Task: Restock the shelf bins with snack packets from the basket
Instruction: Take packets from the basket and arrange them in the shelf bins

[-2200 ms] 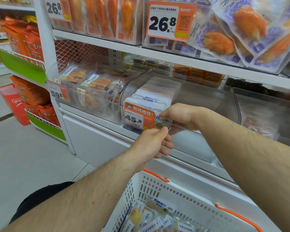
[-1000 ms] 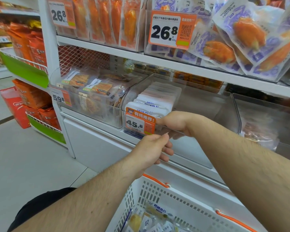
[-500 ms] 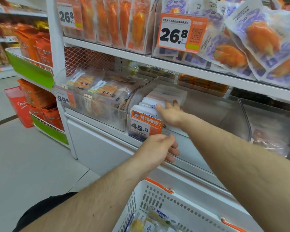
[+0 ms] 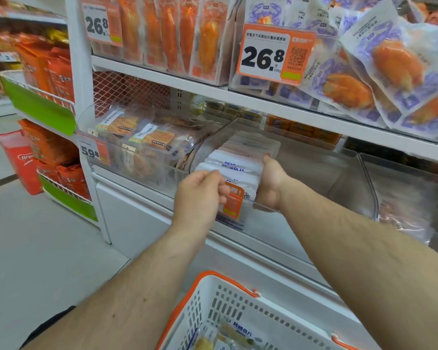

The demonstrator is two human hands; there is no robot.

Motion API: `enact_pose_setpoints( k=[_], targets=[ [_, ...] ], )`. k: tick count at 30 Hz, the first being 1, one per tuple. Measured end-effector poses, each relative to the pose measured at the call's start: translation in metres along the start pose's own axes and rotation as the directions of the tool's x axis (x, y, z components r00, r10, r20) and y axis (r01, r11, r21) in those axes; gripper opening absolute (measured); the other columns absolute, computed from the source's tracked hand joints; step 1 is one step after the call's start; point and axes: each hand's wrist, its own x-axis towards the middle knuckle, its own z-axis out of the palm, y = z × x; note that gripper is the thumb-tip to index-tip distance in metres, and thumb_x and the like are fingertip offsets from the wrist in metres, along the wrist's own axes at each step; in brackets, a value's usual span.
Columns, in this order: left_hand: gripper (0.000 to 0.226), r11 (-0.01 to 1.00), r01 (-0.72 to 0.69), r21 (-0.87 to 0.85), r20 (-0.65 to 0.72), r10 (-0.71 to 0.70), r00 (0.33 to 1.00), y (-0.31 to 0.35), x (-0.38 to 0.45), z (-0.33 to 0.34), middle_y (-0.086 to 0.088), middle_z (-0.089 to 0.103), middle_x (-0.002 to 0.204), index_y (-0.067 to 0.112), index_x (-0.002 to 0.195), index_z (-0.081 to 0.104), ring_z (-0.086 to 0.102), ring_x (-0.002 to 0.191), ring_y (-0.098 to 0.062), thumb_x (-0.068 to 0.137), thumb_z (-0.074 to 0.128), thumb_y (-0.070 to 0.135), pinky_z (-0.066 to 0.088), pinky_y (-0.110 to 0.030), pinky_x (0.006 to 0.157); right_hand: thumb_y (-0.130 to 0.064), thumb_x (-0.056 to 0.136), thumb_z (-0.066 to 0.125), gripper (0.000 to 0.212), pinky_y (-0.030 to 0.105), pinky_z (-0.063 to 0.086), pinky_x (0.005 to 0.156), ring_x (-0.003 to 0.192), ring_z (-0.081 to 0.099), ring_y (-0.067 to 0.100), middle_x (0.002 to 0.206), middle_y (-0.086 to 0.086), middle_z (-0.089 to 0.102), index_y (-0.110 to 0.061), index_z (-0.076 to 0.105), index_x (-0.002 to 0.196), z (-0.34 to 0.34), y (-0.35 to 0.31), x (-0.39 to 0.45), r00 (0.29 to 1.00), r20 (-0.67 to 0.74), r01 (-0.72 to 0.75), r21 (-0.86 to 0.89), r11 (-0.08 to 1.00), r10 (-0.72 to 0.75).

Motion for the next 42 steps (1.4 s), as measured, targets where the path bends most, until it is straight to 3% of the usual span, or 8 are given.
enact_pose_setpoints(
  k=[10, 14, 19, 23, 32, 37, 40, 42],
  targets=[
    [0.006, 0.947, -0.186, 0.264, -0.139, 0.228, 0.964, 0.027, 0.044, 0.002, 0.008, 0.063, 0.097, 0.024, 0.089, 0.06, 0.058, 0.093, -0.011, 0.09, 0.056, 0.021, 0.044, -0.029, 0.079, -0.074, 0.095, 0.016, 0.082, 0.034, 0.04, 0.091, 0.09, 0.066, 0.021, 0.112, 0.003, 0.071, -0.015, 0.063, 0.126, -0.012, -0.021, 0.002, 0.989, -0.141, 0.033, -0.092, 0.995, -0.046],
    [0.044, 0.854, -0.194, 0.483, -0.075, 0.26, 0.963, 0.025, 0.077, 0.016, -0.003, 0.055, 0.133, 0.017, 0.128, 0.057, 0.045, 0.127, -0.026, 0.088, 0.055, 0.035, 0.038, -0.044, 0.106, -0.073, 0.095, 0.013, 0.08, 0.034, 0.046, 0.093, 0.116, 0.061, 0.024, 0.133, 0.007, 0.062, -0.017, 0.057, 0.131, -0.015, -0.031, 0.015, 0.971, -0.18, 0.138, -0.103, 0.985, -0.155],
    [0.05, 0.821, -0.119, 0.559, 0.019, 0.131, 0.991, 0.013, 0.101, 0.03, -0.005, 0.051, 0.141, 0.019, 0.138, 0.048, 0.045, 0.129, -0.029, 0.092, 0.05, 0.04, 0.037, -0.039, 0.099, -0.078, 0.091, 0.02, 0.08, 0.033, 0.059, 0.07, 0.079, 0.075, 0.022, 0.089, 0.009, 0.075, -0.017, 0.065, 0.115, -0.018, -0.03, 0.039, 0.98, -0.161, 0.095, -0.136, 0.986, -0.117],
    [0.05, 0.793, -0.079, 0.604, -0.026, 0.12, 0.992, 0.014, 0.111, 0.034, -0.006, 0.051, 0.14, 0.021, 0.14, 0.045, 0.046, 0.126, -0.03, 0.093, 0.048, 0.037, 0.038, -0.039, 0.094, -0.072, 0.096, 0.02, 0.077, 0.025, 0.038, 0.091, 0.132, 0.049, 0.024, 0.137, 0.007, 0.057, -0.019, 0.047, 0.144, -0.04, -0.043, 0.06, 0.935, -0.285, 0.202, -0.067, 0.977, -0.213],
    [0.047, 0.783, -0.065, 0.619, -0.081, 0.146, 0.986, 0.009, 0.108, 0.037, -0.003, 0.053, 0.138, 0.024, 0.138, 0.046, 0.048, 0.124, -0.028, 0.093, 0.048, 0.036, 0.037, -0.037, 0.087, -0.1, 0.055, 0.044, 0.118, 0.058, 0.04, 0.109, 0.118, 0.059, 0.046, 0.131, 0.014, 0.063, -0.013, 0.062, 0.132, -0.038, -0.027, 0.107, 0.982, -0.124, 0.14, -0.006, 0.99, -0.14],
    [0.05, 0.806, -0.063, 0.588, -0.079, 0.135, 0.988, 0.01, 0.106, 0.035, 0.001, 0.052, 0.14, 0.026, 0.143, 0.043, 0.048, 0.124, -0.025, 0.094, 0.048, 0.037, 0.039, -0.037, 0.091, -0.093, 0.067, 0.031, 0.086, 0.033, 0.027, 0.068, 0.065, 0.036, 0.02, 0.076, 0.007, 0.052, -0.022, 0.063, 0.104, -0.054, -0.031, 0.101, 0.967, -0.189, 0.149, -0.118, 0.982, -0.17],
    [0.052, 0.806, -0.063, 0.588, -0.084, 0.139, 0.987, 0.009, 0.106, 0.035, 0.002, 0.05, 0.143, 0.027, 0.145, 0.041, 0.047, 0.127, -0.025, 0.094, 0.048, 0.038, 0.04, -0.039, 0.095, -0.095, 0.052, 0.041, 0.117, 0.035, 0.036, 0.092, 0.097, 0.052, 0.03, 0.13, 0.022, 0.059, -0.014, 0.059, 0.135, -0.053, -0.029, 0.103, 0.97, -0.153, 0.173, -0.123, 0.977, -0.191],
    [0.052, 0.809, -0.062, 0.584, -0.091, 0.141, 0.986, 0.009, 0.107, 0.035, 0.002, 0.05, 0.144, 0.027, 0.145, 0.041, 0.047, 0.127, -0.024, 0.094, 0.048, 0.038, 0.039, -0.037, 0.094, -0.091, 0.06, 0.041, 0.105, 0.036, 0.038, 0.097, 0.098, 0.055, 0.029, 0.114, 0.015, 0.066, -0.011, 0.067, 0.123, -0.051, -0.03, 0.099, 0.957, -0.214, 0.172, -0.121, 0.978, -0.195]
  ],
)
